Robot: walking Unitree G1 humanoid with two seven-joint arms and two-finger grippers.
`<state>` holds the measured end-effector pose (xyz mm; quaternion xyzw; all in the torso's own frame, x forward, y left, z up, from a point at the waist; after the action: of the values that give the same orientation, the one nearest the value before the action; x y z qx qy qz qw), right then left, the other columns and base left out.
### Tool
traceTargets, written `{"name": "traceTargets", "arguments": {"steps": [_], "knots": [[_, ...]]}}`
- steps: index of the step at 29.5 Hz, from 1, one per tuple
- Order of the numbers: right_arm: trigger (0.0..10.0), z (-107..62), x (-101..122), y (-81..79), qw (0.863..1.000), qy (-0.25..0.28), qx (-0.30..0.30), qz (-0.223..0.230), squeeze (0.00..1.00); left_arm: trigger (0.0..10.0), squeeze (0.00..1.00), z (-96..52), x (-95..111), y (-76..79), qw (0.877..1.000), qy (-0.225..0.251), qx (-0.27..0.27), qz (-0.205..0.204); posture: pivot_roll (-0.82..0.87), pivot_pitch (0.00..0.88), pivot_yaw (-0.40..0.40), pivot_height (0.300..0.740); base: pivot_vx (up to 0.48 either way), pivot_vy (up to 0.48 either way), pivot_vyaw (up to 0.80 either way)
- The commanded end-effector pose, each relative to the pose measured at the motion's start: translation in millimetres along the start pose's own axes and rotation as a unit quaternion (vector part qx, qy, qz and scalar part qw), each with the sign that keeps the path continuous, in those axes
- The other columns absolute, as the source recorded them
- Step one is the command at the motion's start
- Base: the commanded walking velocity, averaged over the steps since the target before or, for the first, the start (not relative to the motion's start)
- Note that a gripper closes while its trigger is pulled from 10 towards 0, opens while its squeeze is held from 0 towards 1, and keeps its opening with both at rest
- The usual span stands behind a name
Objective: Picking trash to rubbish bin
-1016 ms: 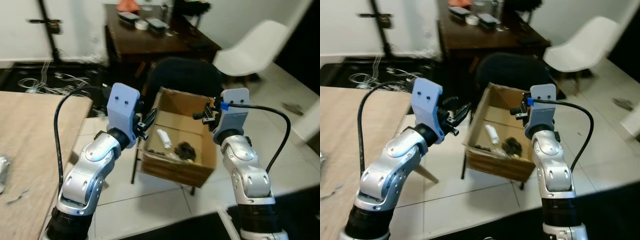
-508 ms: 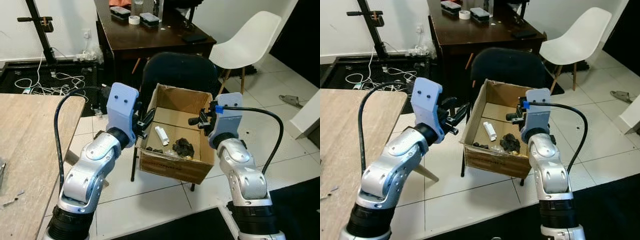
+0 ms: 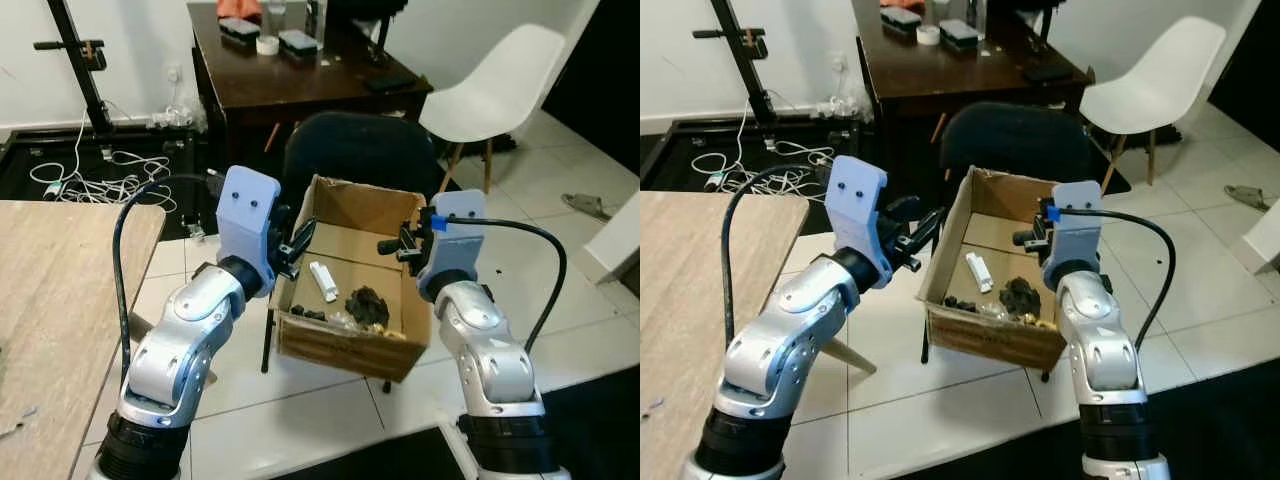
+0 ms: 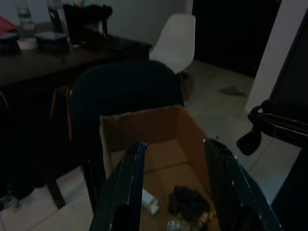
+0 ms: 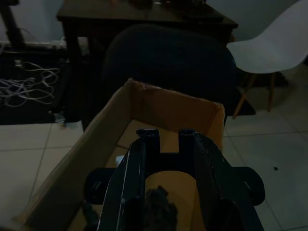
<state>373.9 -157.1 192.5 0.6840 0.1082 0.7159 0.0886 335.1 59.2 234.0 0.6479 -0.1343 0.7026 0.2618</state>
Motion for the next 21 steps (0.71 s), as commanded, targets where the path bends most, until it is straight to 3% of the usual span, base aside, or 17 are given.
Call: {"name": "traceTargets", "arguments": {"steps": [1,7,21], "knots": [[10.0,-0.8,-1,-3.1,1.000,-0.005,0.005,0.009,0.00,10.0,0.00,-0.5,-2,0.9,1.000,-0.004,-0.003,-0.002,0.08,0.098,-0.035,0.740,0.409,0.000,0.00],[10.0,0.0,-2,-3.7,1.000,-0.007,0.008,0.007,0.00,10.0,0.00,-0.2,-2,-0.6,1.000,-0.005,0.001,0.001,0.08,0.098,-0.035,0.740,0.365,0.000,0.00],[10.0,2.8,-13,0.7,1.000,-0.020,0.006,0.000,0.00,10.0,0.00,-1.9,-4,-1.8,1.000,-0.007,0.003,0.010,0.09,0.109,-0.037,0.740,0.000,0.000,0.00]]}}
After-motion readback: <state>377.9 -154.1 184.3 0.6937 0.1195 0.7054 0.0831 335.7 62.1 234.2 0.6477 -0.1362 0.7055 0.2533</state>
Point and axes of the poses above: a point about 5 cm out from each wrist's last joint towards the gripper, its own z axis pointing out of the wrist towards the gripper, its own x axis along the axis of the wrist's last joint, y = z × x, the point moved 5 cm from there along z, pointing out of the wrist towards the gripper, and after that the axes turned 12 degrees about -z, right-handed, at the moved point
